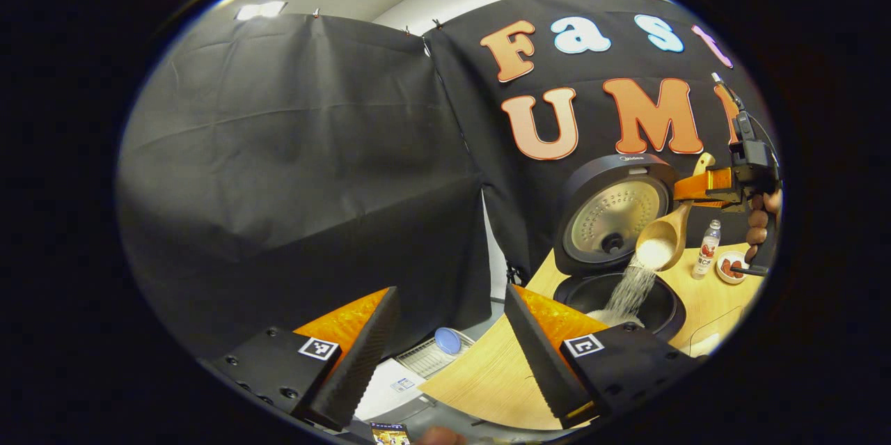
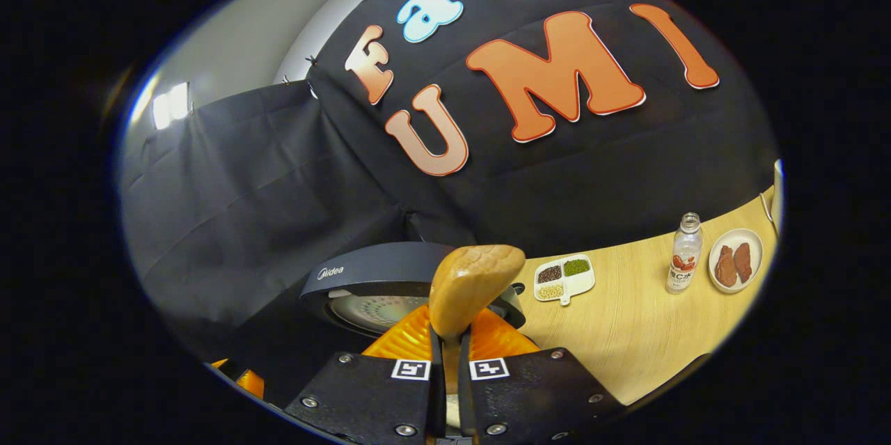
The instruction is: Close the left gripper, press the button to open the rice cooker; take a wooden spoon from the chopstick holder with the right hand, scoop a spoonful of rice and pour it into the rice cooker, then put the wooden spoon back into the chopstick holder.
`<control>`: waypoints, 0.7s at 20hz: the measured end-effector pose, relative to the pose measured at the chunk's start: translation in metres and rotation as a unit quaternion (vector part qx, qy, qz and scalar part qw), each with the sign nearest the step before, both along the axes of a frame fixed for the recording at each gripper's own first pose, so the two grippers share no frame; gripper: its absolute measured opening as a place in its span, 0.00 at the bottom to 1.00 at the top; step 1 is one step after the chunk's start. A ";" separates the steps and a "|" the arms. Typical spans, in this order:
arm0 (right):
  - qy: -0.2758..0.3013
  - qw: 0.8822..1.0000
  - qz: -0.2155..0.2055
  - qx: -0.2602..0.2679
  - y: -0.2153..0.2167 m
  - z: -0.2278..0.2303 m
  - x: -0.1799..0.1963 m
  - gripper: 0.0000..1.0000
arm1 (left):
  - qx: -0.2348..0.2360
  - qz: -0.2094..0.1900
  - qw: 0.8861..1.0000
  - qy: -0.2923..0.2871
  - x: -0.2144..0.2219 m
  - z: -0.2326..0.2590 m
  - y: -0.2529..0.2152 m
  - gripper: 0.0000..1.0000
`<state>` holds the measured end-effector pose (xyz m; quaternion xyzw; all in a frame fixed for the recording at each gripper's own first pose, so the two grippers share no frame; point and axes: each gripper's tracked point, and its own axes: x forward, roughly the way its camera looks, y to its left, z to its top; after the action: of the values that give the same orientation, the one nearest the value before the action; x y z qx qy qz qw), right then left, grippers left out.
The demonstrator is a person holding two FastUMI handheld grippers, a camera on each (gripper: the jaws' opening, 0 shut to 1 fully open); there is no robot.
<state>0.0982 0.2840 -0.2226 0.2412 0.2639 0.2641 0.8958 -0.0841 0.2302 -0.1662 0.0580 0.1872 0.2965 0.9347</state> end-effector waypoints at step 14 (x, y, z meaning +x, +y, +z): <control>-0.119 0.987 0.062 -0.091 0.022 0.024 -0.006 0.06 | -0.009 0.001 1.000 0.014 -0.012 -0.012 -0.002 0.96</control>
<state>0.0925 0.3057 -0.1991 0.1086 0.1931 0.3211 0.9208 -0.0957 0.2280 -0.1781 0.0535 0.2027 0.2947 0.9323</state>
